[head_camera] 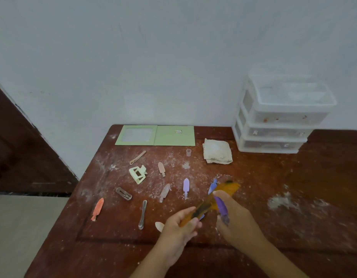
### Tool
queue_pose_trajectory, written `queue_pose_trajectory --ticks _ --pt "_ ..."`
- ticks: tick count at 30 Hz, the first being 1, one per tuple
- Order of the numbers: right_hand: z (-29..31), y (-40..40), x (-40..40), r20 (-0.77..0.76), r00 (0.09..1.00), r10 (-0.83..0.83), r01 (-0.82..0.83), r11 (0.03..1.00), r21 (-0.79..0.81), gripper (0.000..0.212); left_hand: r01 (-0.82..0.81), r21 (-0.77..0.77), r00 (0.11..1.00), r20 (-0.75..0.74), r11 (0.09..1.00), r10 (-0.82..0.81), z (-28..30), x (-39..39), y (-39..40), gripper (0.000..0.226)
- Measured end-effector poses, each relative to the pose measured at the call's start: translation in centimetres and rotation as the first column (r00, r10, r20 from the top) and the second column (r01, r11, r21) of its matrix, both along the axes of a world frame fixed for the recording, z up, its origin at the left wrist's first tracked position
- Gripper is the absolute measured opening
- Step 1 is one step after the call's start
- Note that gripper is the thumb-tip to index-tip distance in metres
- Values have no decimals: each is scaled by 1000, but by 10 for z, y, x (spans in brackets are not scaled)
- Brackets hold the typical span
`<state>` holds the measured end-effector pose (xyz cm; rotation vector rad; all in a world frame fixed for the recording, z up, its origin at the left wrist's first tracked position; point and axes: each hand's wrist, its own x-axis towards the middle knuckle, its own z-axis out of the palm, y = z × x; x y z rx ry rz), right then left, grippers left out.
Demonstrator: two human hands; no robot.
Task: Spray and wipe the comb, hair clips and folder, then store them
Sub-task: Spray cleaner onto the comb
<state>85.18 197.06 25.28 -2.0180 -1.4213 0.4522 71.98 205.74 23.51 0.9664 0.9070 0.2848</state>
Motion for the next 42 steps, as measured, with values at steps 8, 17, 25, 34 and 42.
queue_pose_trajectory --ticks 8,17,25,34,42 --pt "9 7 29 127 991 -51 51 999 1 50 -70 197 997 54 978 60 8 16 -4 33" --pt "17 21 69 59 971 -234 237 970 -50 46 -144 180 985 119 973 124 12 21 -4 30" --pt "33 22 80 0 978 -211 211 977 -30 47 -180 136 977 142 974 161 14 27 -1 27" --pt "28 12 27 34 965 259 -254 962 -99 41 -280 49 938 225 959 263 16 49 -4 37" --pt "15 9 34 -15 963 270 -270 958 -99 47 -348 -68 898 263 935 353 13 55 -6 33"
